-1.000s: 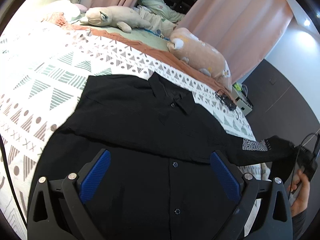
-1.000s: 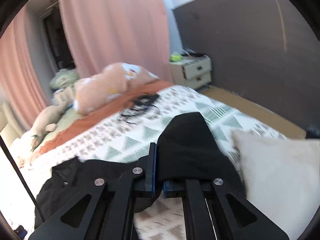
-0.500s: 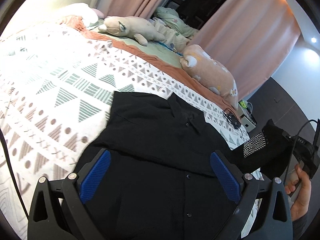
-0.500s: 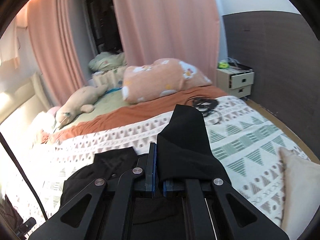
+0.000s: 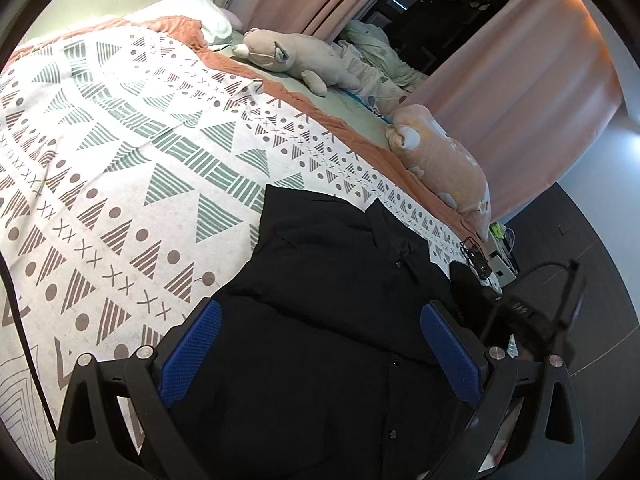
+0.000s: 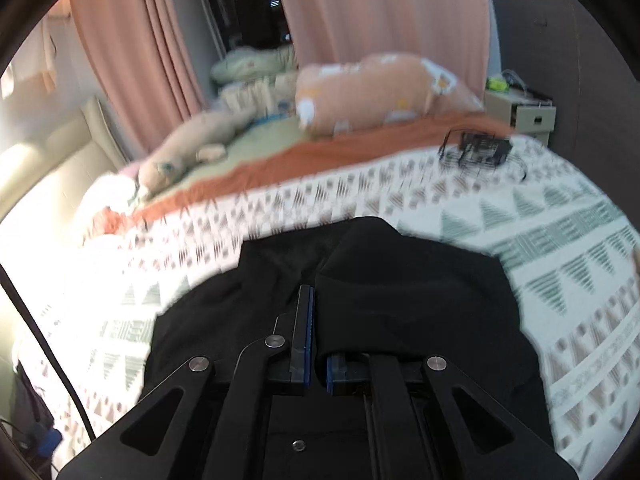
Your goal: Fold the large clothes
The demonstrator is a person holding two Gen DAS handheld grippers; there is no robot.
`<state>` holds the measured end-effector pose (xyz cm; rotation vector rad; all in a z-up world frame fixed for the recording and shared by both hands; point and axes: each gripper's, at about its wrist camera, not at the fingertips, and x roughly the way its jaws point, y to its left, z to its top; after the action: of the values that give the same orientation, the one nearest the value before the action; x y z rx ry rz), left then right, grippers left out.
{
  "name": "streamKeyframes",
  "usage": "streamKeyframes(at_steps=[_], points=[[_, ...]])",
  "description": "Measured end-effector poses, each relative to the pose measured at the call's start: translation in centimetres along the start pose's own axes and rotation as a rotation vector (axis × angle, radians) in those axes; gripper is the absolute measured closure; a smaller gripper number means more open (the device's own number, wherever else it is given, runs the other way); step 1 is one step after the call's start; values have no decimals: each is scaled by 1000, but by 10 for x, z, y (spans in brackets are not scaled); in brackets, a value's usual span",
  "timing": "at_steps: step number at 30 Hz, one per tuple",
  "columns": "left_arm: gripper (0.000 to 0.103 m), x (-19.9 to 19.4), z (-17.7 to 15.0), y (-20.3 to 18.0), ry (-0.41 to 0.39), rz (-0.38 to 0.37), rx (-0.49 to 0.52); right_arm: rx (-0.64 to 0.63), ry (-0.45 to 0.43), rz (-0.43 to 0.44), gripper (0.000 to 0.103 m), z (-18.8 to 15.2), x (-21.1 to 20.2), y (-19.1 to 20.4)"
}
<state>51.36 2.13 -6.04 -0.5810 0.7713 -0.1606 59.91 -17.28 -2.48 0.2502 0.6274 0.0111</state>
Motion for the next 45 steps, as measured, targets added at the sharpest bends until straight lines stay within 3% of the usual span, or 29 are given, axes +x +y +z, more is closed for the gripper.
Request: streamKeyframes(at_steps=[5,8,10,12,13,14,19,23,28,36,40,42,43,44,45], points=[[1,0,0,0,-1,-12,-1,22,134,19,101,-19,46,-1],[1,3,-1,0,9,-19,2,18,224,-27,101,-27,64,-7],[1,4,-2,1,10,-1,5,18,274,-13,94,-30,70,-11],[1,6,-3,2,15,-3,-1,9,341,31,65,-34,75,-17],[1,7,-4,2,17,-8,-4,5,366,55,24,-36,75,-19],[1,8,-4,2,20,-9,-5,-4,382,62,0,-36,73,-23],[1,13,-9,-4,36,-11,9,-8,423,116,0,-42,35,-50],[1,15,-11,-10,39,-15,22,1,388,108,0,-33,1,-87],[1,17,-14,-14,47,-17,31,6,321,19,0,-13,-26,-134],[1,21,-14,-12,53,-6,27,68,326,-122,4,-7,-8,-176],[1,22,-13,-9,53,6,26,82,384,-172,31,-17,32,-171],[1,23,-12,-6,56,7,16,74,393,-197,34,-25,42,-161],[1,24,-12,-4,57,8,7,35,373,-219,44,-24,42,-153],[1,25,-12,-2,58,9,-1,18,370,-215,63,-23,47,-144],[1,25,-11,-1,60,7,-8,11,367,-207,65,-19,45,-140]])
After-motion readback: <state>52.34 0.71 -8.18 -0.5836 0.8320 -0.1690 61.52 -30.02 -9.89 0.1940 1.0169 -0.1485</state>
